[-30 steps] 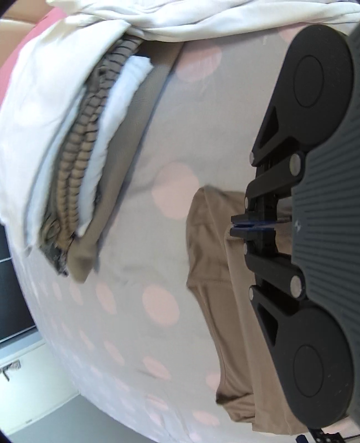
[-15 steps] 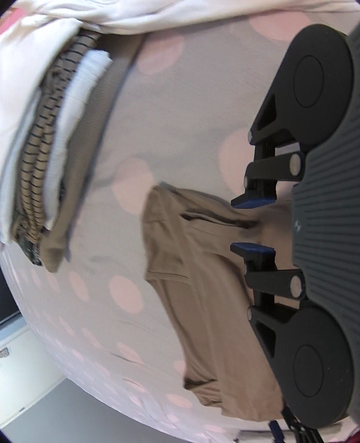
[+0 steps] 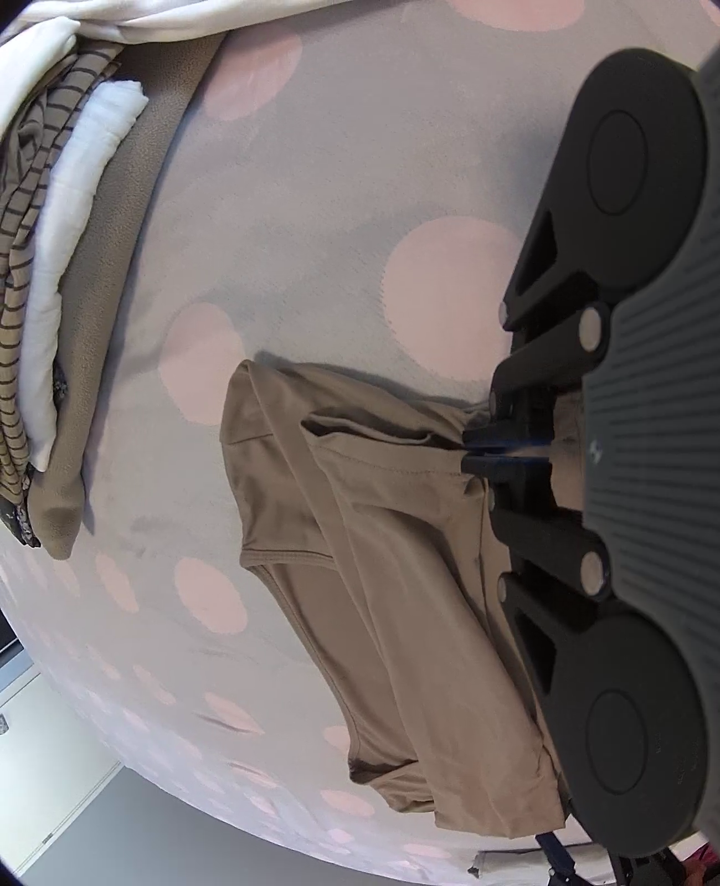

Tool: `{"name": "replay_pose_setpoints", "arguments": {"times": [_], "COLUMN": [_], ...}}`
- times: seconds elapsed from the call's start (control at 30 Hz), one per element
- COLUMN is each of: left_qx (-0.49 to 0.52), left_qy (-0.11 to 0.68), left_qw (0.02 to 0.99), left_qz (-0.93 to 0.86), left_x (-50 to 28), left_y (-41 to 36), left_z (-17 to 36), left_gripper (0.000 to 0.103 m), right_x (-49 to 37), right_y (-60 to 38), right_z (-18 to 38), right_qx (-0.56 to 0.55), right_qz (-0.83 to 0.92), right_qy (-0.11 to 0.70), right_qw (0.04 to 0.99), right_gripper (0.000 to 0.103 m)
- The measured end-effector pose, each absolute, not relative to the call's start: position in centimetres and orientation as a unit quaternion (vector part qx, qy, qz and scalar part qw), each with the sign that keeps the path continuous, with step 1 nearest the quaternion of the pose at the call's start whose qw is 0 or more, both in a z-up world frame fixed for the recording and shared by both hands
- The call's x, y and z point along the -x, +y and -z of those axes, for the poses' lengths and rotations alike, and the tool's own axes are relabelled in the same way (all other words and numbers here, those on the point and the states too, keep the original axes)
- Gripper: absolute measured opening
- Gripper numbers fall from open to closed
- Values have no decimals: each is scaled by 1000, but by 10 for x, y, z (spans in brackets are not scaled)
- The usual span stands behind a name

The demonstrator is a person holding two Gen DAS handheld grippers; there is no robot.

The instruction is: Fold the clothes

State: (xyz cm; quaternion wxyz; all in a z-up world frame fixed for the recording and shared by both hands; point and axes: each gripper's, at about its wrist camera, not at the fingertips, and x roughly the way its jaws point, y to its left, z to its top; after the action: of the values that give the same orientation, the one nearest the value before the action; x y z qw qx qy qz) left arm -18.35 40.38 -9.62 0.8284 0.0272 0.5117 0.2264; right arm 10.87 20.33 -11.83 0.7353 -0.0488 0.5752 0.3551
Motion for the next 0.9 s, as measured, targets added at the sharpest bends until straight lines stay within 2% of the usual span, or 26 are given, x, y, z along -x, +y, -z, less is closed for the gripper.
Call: {"name": "replay_pose_setpoints", "arguments": {"times": [0.03, 0.07, 0.2, 0.4, 0.47, 0.63, 0.67, 0.7, 0.73, 0.9], "left_qx": [-29, -31, -38, -3, 6, 6, 8, 10, 13, 22], "left_qy": [512, 512, 513, 511, 511, 516, 517, 518, 518, 518], "left_qw": [827, 826, 820, 816, 815, 811, 810, 809, 809, 808], "left_qz": [-230, -234, -250, -270, -273, -275, -276, -277, -279, -280], "left_x": [184, 184, 186, 192, 193, 192, 191, 190, 190, 189], "left_y": [405, 406, 409, 421, 423, 421, 422, 422, 423, 427], "left_z": [96, 96, 96, 95, 95, 96, 96, 96, 96, 96], "left_gripper": [40, 28, 5, 4, 4, 4, 4, 4, 4, 4], "right_x": [-109, -109, -111, -113, -116, -114, -113, -112, -112, -114], "right_y": [202, 201, 199, 190, 186, 186, 188, 191, 193, 205], "right_z": [116, 114, 107, 101, 101, 103, 104, 106, 109, 123], "right_qx": [47, 47, 56, 56, 41, 1, -1, -3, -5, -7], "right_qz": [-355, -354, -346, -335, -337, -356, -356, -355, -355, -342], "right_qy": [575, 574, 569, 565, 571, 597, 599, 601, 603, 615], "right_qw": [736, 737, 744, 752, 748, 719, 717, 716, 714, 710], "right_gripper": [3, 3, 2, 0, 5, 8, 14, 25, 28, 28]}}
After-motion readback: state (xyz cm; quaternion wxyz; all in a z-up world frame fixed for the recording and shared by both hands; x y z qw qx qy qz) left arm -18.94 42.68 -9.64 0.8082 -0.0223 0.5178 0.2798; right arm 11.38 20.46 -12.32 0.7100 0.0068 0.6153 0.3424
